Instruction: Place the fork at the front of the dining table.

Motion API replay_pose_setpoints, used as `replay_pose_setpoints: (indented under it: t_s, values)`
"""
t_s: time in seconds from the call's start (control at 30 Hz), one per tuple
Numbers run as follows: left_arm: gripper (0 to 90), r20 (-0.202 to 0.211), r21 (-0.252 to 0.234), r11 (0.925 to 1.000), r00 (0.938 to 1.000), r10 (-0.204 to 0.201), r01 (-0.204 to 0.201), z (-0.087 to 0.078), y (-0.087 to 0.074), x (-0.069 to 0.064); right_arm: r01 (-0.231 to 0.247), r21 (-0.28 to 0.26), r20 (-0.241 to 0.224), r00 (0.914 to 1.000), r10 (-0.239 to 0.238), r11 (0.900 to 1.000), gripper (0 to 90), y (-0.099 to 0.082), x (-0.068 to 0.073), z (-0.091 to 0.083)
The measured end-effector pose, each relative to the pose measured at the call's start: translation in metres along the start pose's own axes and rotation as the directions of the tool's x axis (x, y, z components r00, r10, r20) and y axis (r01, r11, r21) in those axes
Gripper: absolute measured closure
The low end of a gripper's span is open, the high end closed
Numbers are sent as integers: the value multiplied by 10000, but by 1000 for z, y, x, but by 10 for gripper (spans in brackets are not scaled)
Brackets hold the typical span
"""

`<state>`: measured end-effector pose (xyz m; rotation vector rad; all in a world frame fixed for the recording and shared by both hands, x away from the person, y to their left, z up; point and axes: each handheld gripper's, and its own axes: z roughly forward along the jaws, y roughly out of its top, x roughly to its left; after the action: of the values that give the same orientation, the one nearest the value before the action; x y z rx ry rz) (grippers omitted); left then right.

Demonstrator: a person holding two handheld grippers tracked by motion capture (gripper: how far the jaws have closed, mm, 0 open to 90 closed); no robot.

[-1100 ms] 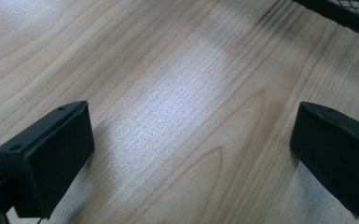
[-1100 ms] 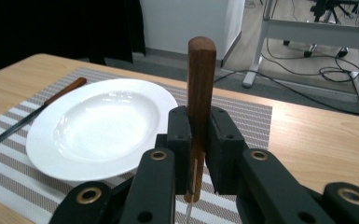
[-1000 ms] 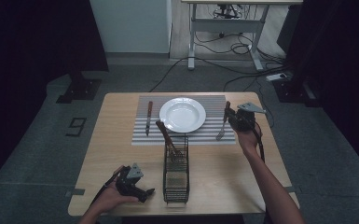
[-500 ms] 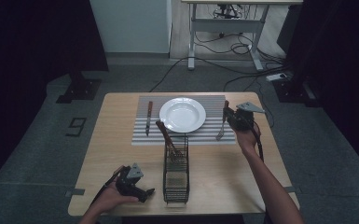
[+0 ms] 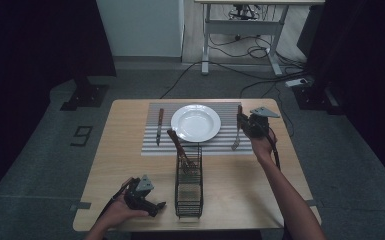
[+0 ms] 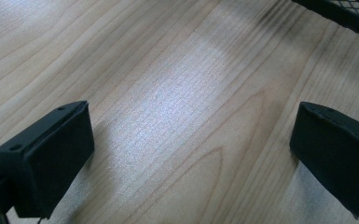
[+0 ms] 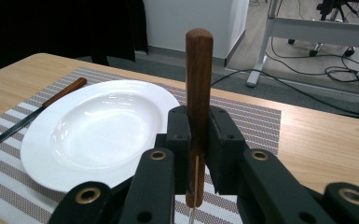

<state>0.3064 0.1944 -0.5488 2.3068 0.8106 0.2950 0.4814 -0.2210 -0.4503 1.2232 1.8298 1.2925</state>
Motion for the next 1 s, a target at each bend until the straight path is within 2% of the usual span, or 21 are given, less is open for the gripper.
replay_pose_setpoints:
  t_s: [0.33, 0.67, 1.0]
  values:
    - [0, 5, -2, 10000, 10000, 4, -4, 0, 0, 0, -129, 147, 150, 9998, 127, 9998, 801, 1, -2, 16]
    - [0, -10, -5, 10000, 10000, -5, 5, 1, 1, 0, -291, 607, 252, 9993, 276, 9977, 799, 5, -5, 32]
    - [0, -4, -19, 10000, 10000, -24, 24, 1, 1, 0, -327, 1121, 378, 9989, 286, 9932, 800, 9, -7, 56]
